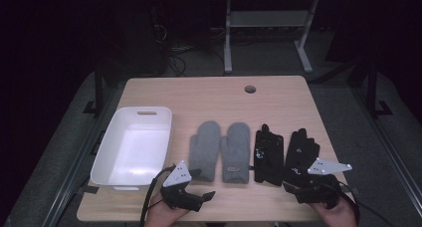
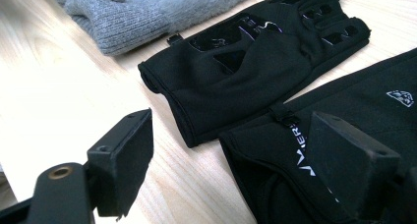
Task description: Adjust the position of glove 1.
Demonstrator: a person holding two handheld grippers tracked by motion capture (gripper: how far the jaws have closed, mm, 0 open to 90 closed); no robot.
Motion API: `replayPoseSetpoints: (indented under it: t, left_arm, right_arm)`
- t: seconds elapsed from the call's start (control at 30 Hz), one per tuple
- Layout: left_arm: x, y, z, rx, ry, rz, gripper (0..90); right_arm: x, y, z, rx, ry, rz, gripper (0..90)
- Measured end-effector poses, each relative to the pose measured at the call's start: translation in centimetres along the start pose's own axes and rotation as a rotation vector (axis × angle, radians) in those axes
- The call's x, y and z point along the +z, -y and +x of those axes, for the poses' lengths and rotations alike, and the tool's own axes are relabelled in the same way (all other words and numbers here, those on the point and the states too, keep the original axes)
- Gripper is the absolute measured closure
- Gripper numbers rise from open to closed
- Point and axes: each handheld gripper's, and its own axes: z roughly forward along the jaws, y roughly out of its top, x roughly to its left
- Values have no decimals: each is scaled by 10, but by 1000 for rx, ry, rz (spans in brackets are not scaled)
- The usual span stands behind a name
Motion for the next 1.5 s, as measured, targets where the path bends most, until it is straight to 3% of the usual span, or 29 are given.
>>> replayPoseSetpoints:
  t: [0.33,0.5,0.6,0.77,0.87,1.17,1.5]
  left_arm:
    - [-2,1,-4,31,-7,13,167]
    - [-6,-1,-2,21,-11,-10,167]
    - [-8,-1,-2,25,-24,-17,167]
    - [-9,-1,-1,18,-25,-19,167]
    - [-8,-1,-1,25,-23,-11,167]
    - [-8,-1,-3,26,-27,-11,167]
    - [-10,-2,-3,25,-26,-17,168]
  right_arm:
    - [0,-9,6,-11,-21,-11,179]
    - [4,-27,13,-56,-51,-4,165]
    - [11,-45,15,-118,-59,29,162]
    - [18,-65,14,-136,-89,48,148]
    - [26,-86,16,-197,-106,79,157]
    - [53,-124,18,-267,-167,142,176]
    - [83,-148,23,-342,-184,208,195]
